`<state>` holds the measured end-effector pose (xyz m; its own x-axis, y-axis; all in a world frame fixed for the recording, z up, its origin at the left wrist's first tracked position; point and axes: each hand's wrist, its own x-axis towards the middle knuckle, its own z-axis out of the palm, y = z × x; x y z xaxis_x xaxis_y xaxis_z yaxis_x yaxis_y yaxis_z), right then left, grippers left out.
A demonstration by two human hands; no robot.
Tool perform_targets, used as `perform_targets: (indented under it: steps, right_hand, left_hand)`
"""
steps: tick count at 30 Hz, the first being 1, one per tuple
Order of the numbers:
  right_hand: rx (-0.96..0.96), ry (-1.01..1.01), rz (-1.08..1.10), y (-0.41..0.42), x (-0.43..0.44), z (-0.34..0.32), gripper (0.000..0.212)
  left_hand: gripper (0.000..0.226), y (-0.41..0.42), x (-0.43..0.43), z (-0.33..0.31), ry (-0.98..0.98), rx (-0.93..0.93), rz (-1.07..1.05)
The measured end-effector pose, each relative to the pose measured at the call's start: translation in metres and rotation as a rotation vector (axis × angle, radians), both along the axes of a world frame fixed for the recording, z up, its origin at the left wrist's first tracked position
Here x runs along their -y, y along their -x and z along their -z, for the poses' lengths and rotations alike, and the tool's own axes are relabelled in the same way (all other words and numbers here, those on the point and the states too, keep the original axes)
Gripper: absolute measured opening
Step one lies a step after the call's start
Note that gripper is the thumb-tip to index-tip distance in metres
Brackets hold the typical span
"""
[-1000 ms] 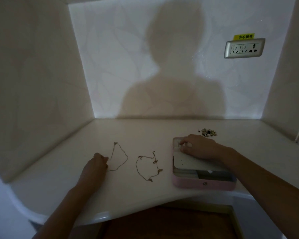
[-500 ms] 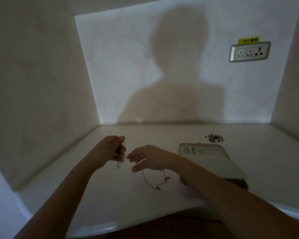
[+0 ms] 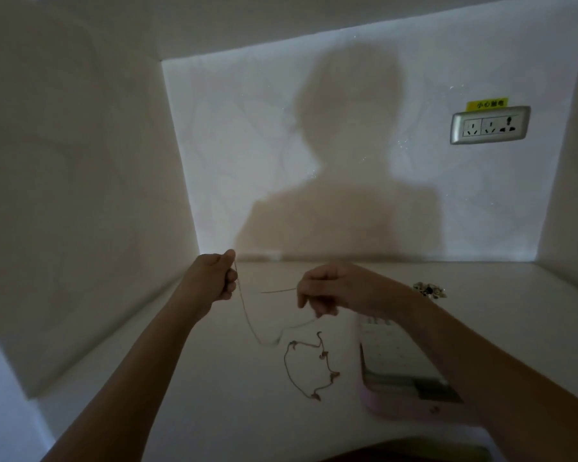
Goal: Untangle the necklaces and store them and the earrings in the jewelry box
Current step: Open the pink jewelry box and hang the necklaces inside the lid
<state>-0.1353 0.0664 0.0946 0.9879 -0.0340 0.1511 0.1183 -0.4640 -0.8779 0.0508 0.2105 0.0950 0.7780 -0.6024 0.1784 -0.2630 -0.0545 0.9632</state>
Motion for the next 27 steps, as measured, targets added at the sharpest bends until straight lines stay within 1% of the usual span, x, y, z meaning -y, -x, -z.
perform_targets:
  steps: [2, 4, 6, 8, 12, 14, 17, 18, 19, 20, 21, 22, 24, 27]
  right_hand:
    - [-0.049, 0.087, 0.038, 0.017, 0.014, -0.010, 0.033]
    - [-0.173, 0.233, 0.082, 0.028, 0.027, -0.015, 0.033]
    - [-0.310, 0.443, 0.163, 0.036, 0.038, -0.017, 0.029]
    - [-0.361, 0.570, 0.284, 0.042, 0.047, -0.018, 0.024]
    - [-0.278, 0.530, 0.542, 0.057, 0.062, -0.020, 0.030]
    - [-0.220, 0.604, 0.623, 0.063, 0.066, -0.019, 0.029]
    - [-0.204, 0.642, 0.722, 0.069, 0.073, -0.008, 0.037]
    - [-0.180, 0.648, 0.762, 0.070, 0.078, -0.004, 0.031]
    - [-0.143, 0.650, 0.802, 0.071, 0.083, -0.002, 0.021]
    - [-0.102, 0.605, 0.845, 0.073, 0.089, 0.000, 0.018]
    - [-0.058, 0.492, 0.881, 0.075, 0.096, 0.001, 0.022]
    - [-0.014, 0.336, 0.890, 0.077, 0.102, 0.002, 0.023]
    - [0.080, 0.049, 0.861, 0.083, 0.110, 0.003, 0.018]
    - [0.094, -0.176, 0.755, 0.092, 0.118, 0.004, 0.018]
  left_hand:
    - [0.039, -0.003, 0.005, 0.006, -0.035, 0.029, -0.042]
    - [0.039, -0.003, 0.011, 0.009, -0.045, 0.053, -0.065]
    - [0.032, 0.000, 0.018, 0.009, -0.015, 0.060, -0.064]
    - [0.021, 0.006, 0.025, 0.008, 0.033, 0.058, -0.046]
    - [0.011, 0.020, 0.041, 0.007, 0.133, 0.019, 0.005]
    - [0.010, 0.028, 0.047, 0.006, 0.179, -0.004, 0.050]
    - [0.009, 0.042, 0.058, 0.001, 0.225, -0.019, 0.124]
    - [0.009, 0.046, 0.062, -0.001, 0.244, -0.042, 0.144]
    - [0.010, 0.049, 0.065, -0.003, 0.261, -0.067, 0.166]
    - [0.010, 0.052, 0.068, -0.005, 0.273, -0.085, 0.190]
    - [0.011, 0.054, 0.070, -0.005, 0.274, -0.095, 0.215]
    - [0.012, 0.056, 0.073, -0.006, 0.268, -0.096, 0.239]
    - [0.011, 0.059, 0.080, -0.004, 0.243, -0.086, 0.274]
    - [0.010, 0.059, 0.092, 0.002, 0.236, -0.107, 0.269]
